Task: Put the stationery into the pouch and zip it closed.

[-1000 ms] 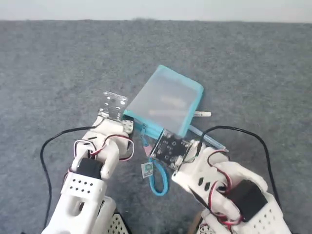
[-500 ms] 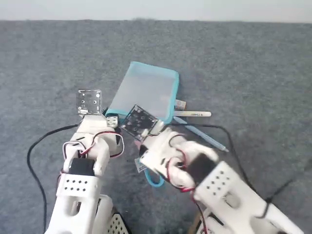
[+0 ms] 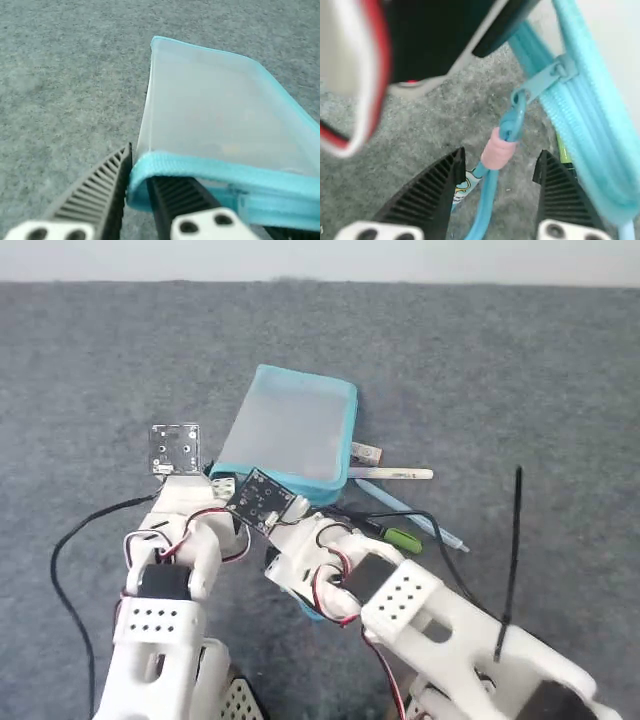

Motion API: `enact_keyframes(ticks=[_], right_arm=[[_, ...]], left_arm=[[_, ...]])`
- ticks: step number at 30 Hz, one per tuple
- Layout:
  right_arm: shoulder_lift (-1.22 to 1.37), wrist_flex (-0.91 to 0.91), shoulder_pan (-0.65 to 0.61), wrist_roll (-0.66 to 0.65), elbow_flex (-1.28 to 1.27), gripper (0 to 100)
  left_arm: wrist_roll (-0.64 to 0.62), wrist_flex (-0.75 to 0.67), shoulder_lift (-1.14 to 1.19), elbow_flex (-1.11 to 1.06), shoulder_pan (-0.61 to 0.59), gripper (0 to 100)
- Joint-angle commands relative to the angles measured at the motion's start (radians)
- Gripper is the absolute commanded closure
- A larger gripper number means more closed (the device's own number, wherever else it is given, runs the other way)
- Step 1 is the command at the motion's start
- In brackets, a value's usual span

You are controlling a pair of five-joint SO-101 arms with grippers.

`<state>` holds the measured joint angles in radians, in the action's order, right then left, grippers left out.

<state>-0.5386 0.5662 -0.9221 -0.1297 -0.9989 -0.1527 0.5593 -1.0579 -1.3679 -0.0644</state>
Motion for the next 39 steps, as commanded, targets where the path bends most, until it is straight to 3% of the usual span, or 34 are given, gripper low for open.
enact_keyframes(ticks=[1,7,14,19,21,24,31,39], right_arm=[[0.031,-0.088,0.018,0.011,0.008,80.5],[0.102,-0.171,0.094,0.021,0.009,88.6],[0.12,-0.18,0.113,0.101,0.025,90.1],[0.113,-0.171,0.219,0.101,0.025,93.5],[0.111,-0.142,0.265,0.101,0.026,99.8],[0.11,-0.09,0.305,0.083,0.037,99.5],[0.11,0.242,0.383,0.002,0.213,99.3],[0.108,0.404,0.504,-0.046,0.308,99.3]], left_arm=[[-0.015,0.0,-0.029,0.054,-0.021,99],[-0.015,0.037,-0.035,0.079,-0.008,99],[-0.017,0.051,-0.035,0.084,-0.003,99],[-0.017,0.051,-0.035,0.084,-0.005,99],[-0.017,0.051,-0.035,0.082,-0.008,99],[-0.017,0.049,-0.035,0.081,-0.009,99],[-0.017,0.046,-0.035,0.079,-0.012,99],[-0.048,0.044,-0.035,0.079,-0.04,99]])
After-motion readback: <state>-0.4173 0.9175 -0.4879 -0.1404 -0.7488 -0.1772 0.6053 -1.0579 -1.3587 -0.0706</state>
